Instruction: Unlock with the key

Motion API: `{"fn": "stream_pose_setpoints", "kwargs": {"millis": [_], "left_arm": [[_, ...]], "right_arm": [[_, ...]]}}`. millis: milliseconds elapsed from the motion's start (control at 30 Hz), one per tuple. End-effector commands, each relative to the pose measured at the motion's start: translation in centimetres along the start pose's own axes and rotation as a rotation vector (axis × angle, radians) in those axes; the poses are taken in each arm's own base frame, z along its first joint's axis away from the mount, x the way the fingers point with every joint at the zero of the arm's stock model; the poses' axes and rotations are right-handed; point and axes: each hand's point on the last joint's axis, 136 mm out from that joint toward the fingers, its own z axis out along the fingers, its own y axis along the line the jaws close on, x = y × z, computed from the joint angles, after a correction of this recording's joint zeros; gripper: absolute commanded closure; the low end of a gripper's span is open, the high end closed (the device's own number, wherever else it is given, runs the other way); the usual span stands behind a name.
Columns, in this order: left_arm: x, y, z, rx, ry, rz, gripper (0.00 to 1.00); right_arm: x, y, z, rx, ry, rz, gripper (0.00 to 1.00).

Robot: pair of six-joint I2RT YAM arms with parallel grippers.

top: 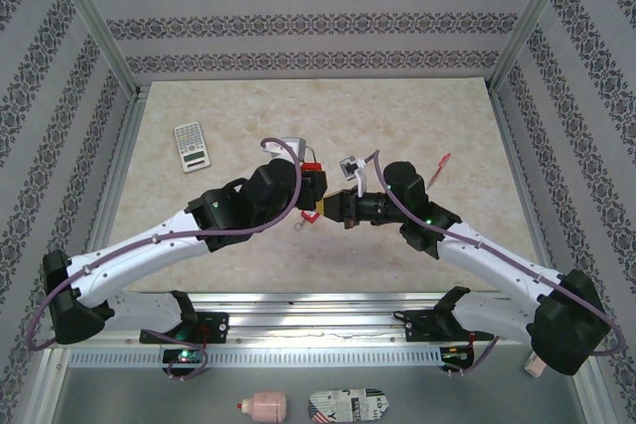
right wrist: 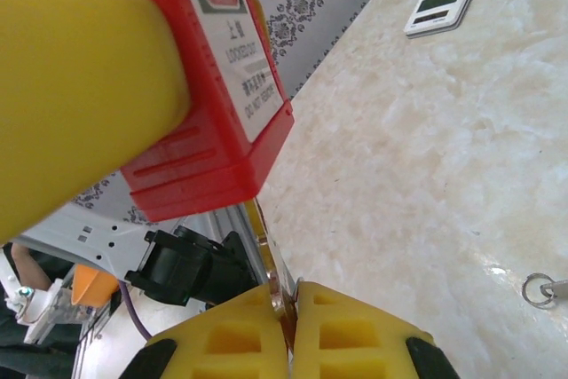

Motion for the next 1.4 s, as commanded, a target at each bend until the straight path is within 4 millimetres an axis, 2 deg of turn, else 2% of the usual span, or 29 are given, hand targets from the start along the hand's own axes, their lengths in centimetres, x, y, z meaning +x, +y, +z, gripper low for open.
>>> {"fn": "stream_pose_setpoints", "kwargs": {"millis": [0,167,433,567,733,900,1100,1300,1367], "left_arm": [[7.0,0.3,-0.5,0.007,0.31,0.111,1.0],[7.0,-0.3,0.0,0.022,0.314,0.103,1.0],[7.8,0.4,0.3,-0.026,0.369,0.139,1.0],[7.5,-0.9,0.1,0.065,0.365,0.083,1.0],[8.1,-0.6,-0.1,0.071,0.402,0.079,1.0],[8.4,-1.6,0.3,0.121,0.414,0.046,1.0],[9.0,-0.7,0.6,0.066,0.446,0.09,1.0],[9.8,1.2,0.4,-0.005,0.468,0.117,1.0],[10.1,1.1,0.4,0.005,0.484,0.109,1.0]], "right_arm": [[-7.3,1.3,-2.3,0.036,-0.262,-0.117,1.0],[-7.6,1.9,-2.5,0.015,-0.282,-0.112,1.0],[-8.1,2.4,-3.1,0.033,-0.285,-0.135,1.0],[-8.4,2.3,-3.4,0.02,-0.296,-0.132,1.0],[-9.2,2.5,-3.7,0.019,-0.317,-0.133,1.0],[-9.8,2.9,-3.6,0.01,-0.33,-0.137,1.0],[-11.0,4.0,-4.0,0.009,-0.344,-0.179,1.0],[-11.8,4.8,-4.8,0.021,-0.346,-0.208,1.0],[-11.9,4.7,-4.9,0.034,-0.344,-0.217,1.0]]}}
